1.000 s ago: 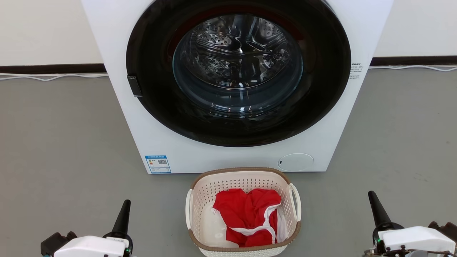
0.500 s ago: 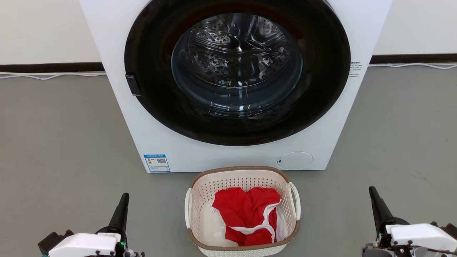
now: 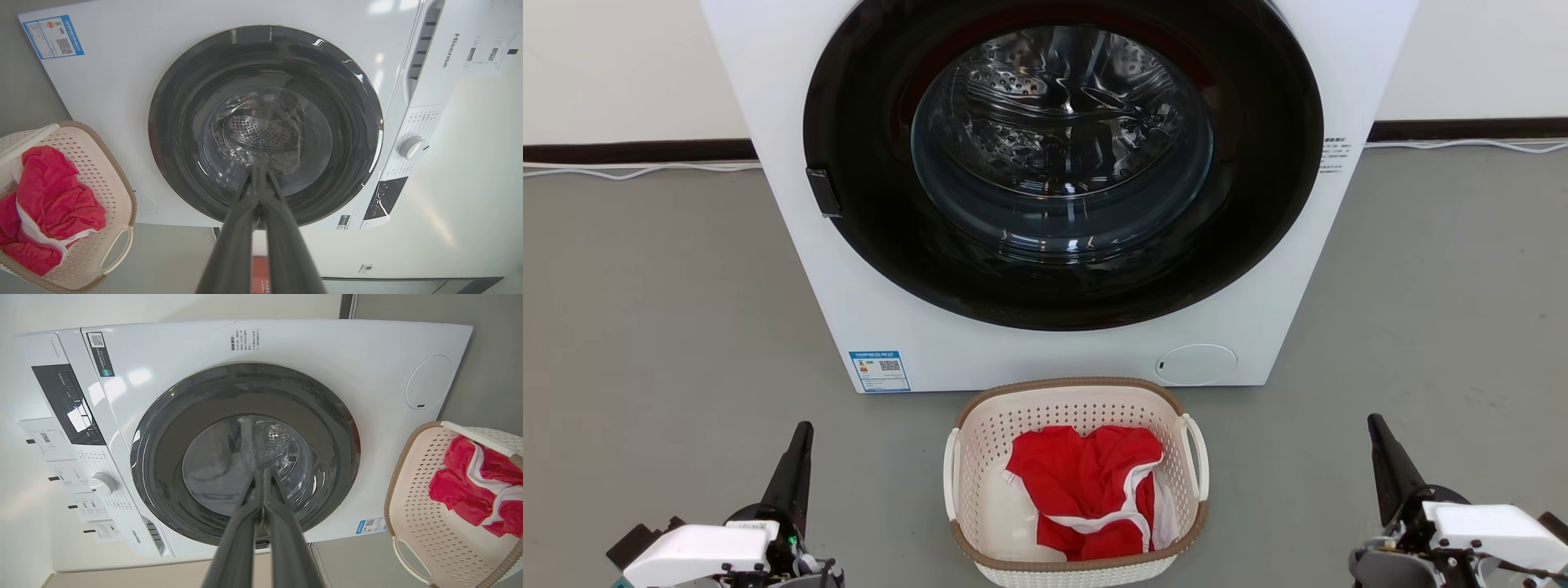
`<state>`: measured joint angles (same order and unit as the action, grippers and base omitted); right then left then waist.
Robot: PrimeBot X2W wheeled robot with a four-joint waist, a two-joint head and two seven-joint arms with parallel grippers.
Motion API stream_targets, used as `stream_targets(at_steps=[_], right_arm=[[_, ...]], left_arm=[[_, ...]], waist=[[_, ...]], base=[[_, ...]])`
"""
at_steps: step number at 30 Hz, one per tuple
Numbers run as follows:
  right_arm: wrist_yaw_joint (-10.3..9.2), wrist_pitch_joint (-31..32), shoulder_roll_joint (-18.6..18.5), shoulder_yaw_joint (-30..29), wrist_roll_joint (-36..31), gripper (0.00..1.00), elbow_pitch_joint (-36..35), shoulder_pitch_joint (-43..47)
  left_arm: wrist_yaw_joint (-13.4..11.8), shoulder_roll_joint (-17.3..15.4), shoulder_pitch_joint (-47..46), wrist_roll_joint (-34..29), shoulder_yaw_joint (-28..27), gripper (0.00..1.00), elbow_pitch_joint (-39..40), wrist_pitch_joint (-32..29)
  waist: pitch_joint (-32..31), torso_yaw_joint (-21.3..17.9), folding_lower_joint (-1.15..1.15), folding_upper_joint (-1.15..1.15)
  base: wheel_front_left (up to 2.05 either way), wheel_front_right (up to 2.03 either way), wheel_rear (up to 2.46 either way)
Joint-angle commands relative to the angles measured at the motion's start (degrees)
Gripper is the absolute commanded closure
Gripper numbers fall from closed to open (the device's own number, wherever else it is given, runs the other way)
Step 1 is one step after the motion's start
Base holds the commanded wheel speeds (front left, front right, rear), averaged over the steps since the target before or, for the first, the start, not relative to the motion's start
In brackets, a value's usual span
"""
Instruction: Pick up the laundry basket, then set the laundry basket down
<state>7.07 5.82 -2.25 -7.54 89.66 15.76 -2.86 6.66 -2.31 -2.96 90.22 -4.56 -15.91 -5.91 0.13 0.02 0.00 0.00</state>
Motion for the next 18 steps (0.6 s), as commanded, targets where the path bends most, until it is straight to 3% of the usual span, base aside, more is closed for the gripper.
stream_targets(at_steps=[1,18], right_arm=[[0.42,0.65,-0.63,1.04,2.53,1.0,-1.74,-3.32],[0.42,0.65,-0.63,1.04,2.53,1.0,-1.74,-3.32]], left_arm=[[0.82,-0.57,-3.23,1.93,-1.98,1.0,1.85,-0.6],[0.82,-0.56,-3.23,1.94,-1.97,1.0,1.85,-0.59]], waist=[[0.04,-0.02,0.0,0.0],[0.04,-0.02,0.0,0.0]], base=[[0.0,0.0,0.0],[0.0,0.0,0.0]])
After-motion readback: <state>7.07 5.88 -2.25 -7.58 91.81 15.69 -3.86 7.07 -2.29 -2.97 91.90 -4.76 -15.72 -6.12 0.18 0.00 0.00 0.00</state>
